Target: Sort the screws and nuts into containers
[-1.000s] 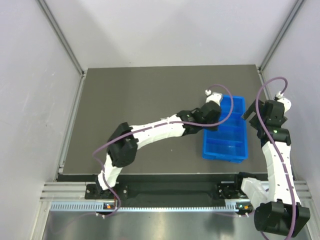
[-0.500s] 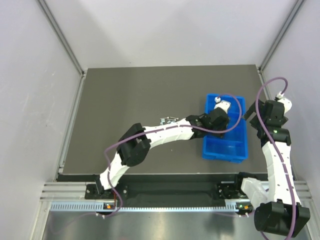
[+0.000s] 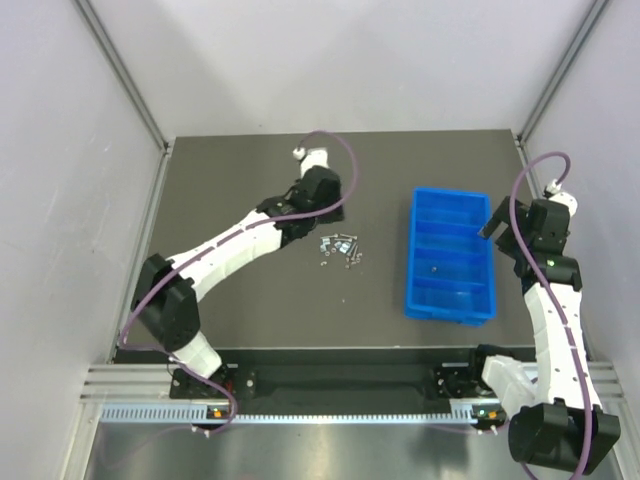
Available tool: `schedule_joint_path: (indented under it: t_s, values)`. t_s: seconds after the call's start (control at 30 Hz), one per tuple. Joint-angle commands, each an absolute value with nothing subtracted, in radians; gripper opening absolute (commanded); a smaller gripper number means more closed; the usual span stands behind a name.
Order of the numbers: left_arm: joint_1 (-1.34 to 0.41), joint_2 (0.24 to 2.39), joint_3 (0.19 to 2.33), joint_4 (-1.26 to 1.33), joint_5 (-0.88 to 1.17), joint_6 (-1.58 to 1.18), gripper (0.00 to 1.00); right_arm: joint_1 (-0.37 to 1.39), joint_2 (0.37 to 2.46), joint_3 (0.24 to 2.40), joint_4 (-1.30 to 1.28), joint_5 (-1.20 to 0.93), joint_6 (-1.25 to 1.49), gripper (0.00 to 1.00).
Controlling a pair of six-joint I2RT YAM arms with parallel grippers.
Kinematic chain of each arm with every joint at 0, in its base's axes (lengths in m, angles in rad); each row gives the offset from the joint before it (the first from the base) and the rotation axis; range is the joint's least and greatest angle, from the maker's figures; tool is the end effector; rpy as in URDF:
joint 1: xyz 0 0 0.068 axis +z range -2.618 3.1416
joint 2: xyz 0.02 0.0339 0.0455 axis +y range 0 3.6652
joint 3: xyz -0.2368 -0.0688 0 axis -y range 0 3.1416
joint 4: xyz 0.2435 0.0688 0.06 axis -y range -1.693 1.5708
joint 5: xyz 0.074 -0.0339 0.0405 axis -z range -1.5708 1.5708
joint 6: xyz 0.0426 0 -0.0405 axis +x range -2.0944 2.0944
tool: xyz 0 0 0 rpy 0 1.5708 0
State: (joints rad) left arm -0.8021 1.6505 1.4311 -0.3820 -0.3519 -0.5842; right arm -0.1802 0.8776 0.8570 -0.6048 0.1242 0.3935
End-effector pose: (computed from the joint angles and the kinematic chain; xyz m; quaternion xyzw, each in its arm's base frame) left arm 0.2772 -0.2655 0.2906 0.0136 0.8749 -0.1740 0.4518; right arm 0.2033 -0.0424 0.2826 0.2785 0.8443 -0.0066 0.4577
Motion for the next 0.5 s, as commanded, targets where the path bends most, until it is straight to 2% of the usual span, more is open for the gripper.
schedule_joint_path:
  t_s: [0.0,0.47]
  values:
    - [-0.755,1.632,1.296,-0.445,-0.379,-0.640,0.54,-0.189,0.887,0.862,-0.528,0.061,0.371,1.00]
    - [-0.755,1.873,1.338,-0.488,-0.354,-0.715,0.53,-0.189,0.923,0.865,-0.531,0.097,0.368,1.00]
